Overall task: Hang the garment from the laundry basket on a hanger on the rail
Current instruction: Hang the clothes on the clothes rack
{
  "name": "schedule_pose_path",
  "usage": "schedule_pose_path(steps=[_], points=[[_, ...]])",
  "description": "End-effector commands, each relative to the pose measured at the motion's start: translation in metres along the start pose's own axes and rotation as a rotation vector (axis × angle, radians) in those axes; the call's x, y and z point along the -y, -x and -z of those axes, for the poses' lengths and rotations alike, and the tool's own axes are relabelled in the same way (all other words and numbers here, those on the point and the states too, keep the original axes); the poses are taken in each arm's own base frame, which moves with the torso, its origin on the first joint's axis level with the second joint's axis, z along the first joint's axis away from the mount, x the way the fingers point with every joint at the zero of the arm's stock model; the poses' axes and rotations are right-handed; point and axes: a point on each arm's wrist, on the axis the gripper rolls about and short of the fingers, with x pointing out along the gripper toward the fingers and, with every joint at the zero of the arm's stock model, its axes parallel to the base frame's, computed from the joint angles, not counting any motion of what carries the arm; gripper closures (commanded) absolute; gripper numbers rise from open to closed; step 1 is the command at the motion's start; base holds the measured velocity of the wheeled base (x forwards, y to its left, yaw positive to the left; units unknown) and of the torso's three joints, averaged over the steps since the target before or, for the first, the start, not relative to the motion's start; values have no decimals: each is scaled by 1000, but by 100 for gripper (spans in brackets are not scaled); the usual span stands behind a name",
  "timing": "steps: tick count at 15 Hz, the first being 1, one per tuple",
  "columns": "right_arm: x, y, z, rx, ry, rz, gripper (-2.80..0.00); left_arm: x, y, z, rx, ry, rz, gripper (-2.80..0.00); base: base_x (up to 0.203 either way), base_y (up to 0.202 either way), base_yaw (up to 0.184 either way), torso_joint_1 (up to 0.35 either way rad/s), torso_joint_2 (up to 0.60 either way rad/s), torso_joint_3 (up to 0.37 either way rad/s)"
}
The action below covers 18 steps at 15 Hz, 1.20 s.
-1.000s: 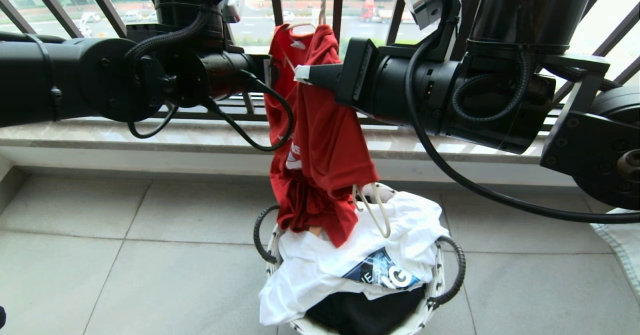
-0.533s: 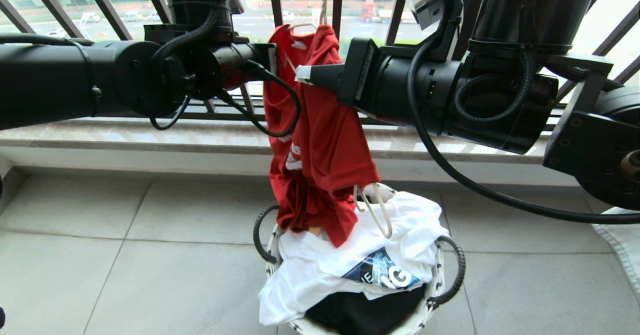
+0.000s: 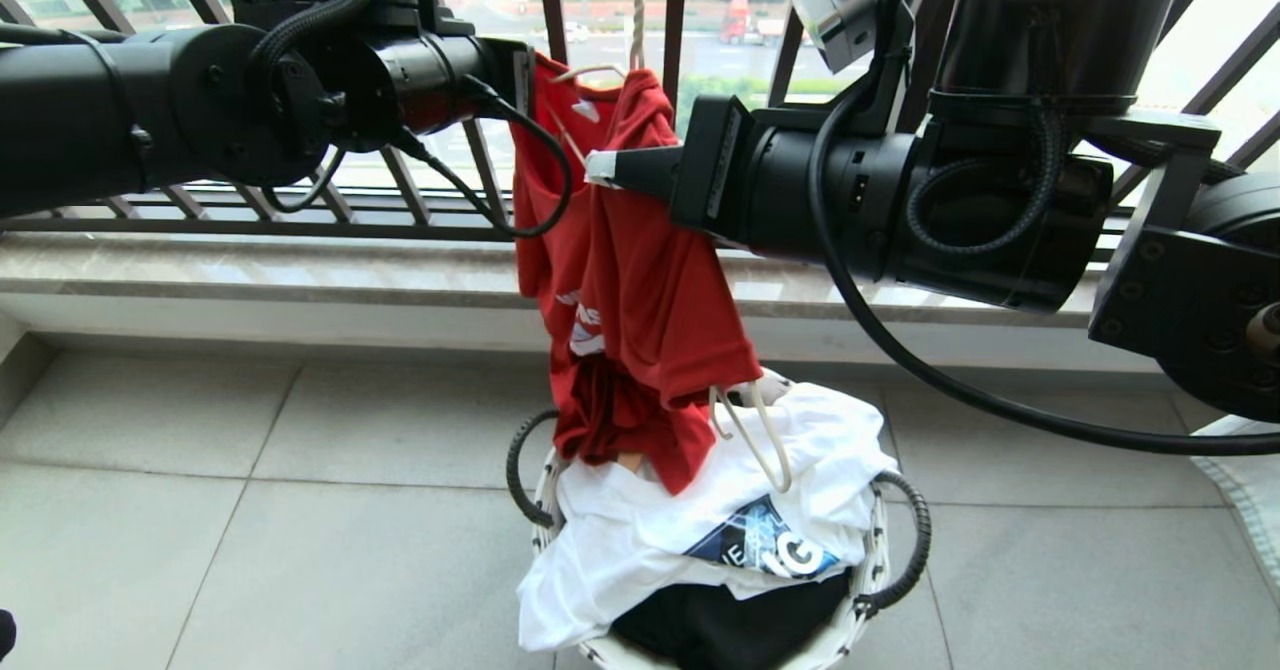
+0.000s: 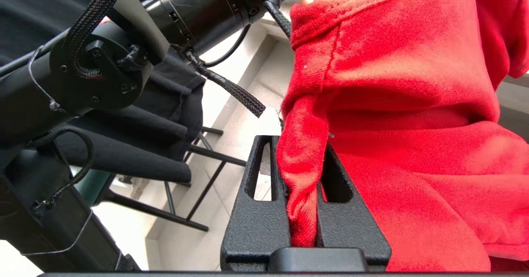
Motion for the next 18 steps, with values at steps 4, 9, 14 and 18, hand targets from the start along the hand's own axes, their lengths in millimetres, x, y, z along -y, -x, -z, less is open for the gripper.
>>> schedule_pose_path(steps=[4, 9, 14, 18], points=[[-11, -5, 13, -46, -11, -34, 0, -2, 7, -10, 34, -13, 3, 0, 0, 0, 0, 0, 0, 0], [-20, -9, 25, -100, -21, -55, 0, -6, 20, -25, 74, 3, 51, 0, 0, 0, 0, 0, 0, 0], [-28, -7, 28, -113, -23, -78, 0, -10, 31, -36, 103, 7, 47, 0, 0, 0, 0, 0, 0, 0], [-31, -3, 28, -130, -24, -91, 0, -12, 35, -41, 114, 9, 46, 0, 0, 0, 0, 0, 0, 0]])
